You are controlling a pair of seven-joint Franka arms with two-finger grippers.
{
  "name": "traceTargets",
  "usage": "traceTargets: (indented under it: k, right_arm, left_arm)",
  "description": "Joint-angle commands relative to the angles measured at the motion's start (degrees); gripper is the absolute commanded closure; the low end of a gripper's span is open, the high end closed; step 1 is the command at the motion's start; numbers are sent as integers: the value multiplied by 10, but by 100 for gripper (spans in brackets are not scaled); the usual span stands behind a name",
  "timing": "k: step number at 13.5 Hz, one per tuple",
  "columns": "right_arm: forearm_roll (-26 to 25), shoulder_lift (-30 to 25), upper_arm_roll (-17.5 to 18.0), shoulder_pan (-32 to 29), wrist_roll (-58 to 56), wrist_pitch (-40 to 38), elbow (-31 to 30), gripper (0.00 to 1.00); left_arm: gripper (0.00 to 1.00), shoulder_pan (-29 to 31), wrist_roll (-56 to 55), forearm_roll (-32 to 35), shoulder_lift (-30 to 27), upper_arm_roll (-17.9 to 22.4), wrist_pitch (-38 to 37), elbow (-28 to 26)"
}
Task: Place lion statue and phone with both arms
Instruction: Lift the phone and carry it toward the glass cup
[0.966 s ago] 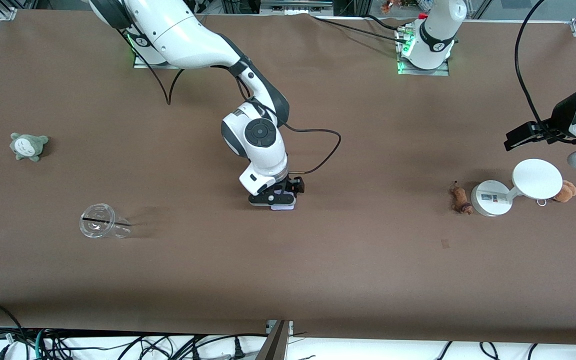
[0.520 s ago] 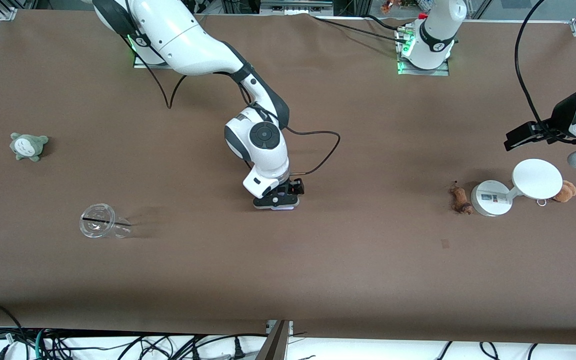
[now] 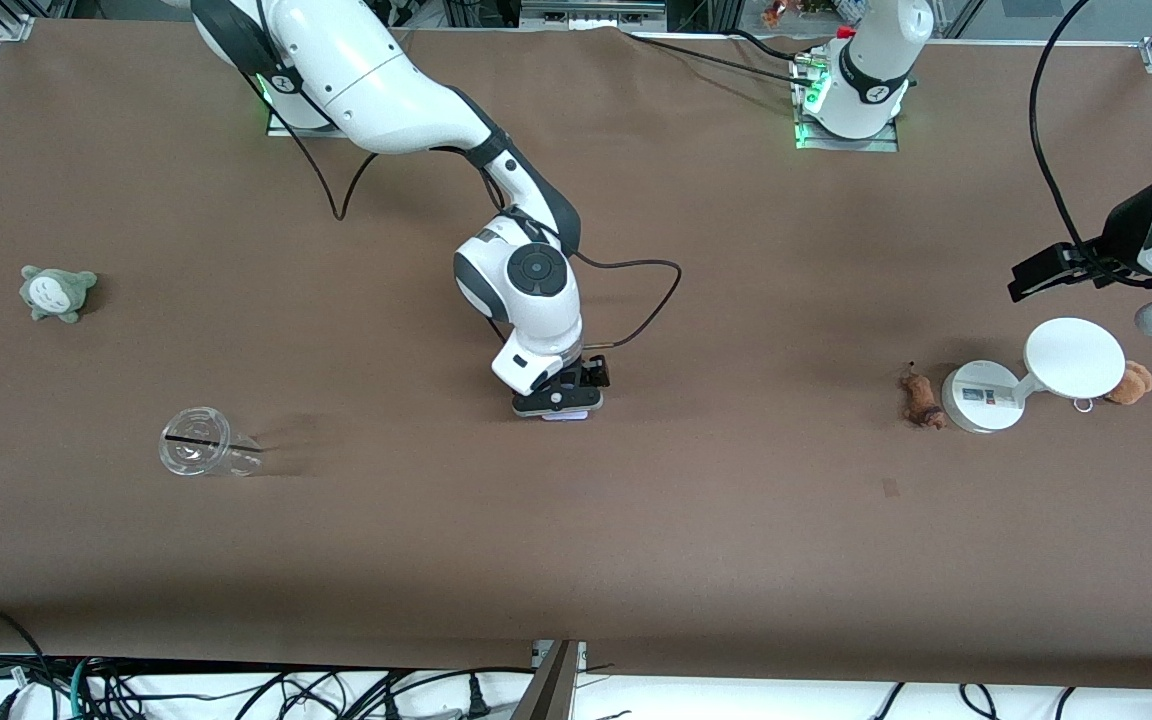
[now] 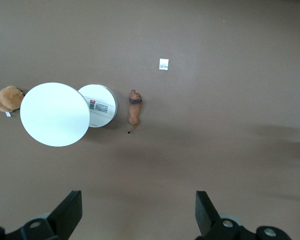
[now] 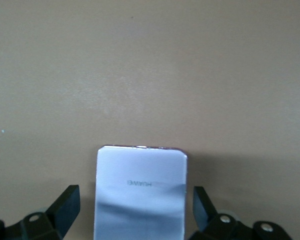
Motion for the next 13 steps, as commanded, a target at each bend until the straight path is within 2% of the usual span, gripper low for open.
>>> traceTargets:
  k: [1,10,13]
  right_arm:
    - [-10,15,-2,5,12,15,12,0]
    - [-26,18,-4,5,13,16,7,1]
    - [-25,20,-4,5,20,16,6,5]
  left_arm:
    - [0,1,12,-16,7,2,-8,15]
    - [0,1,12,-16,7,2,-8,15]
    - [0,1,11,-16,7,2,-8,15]
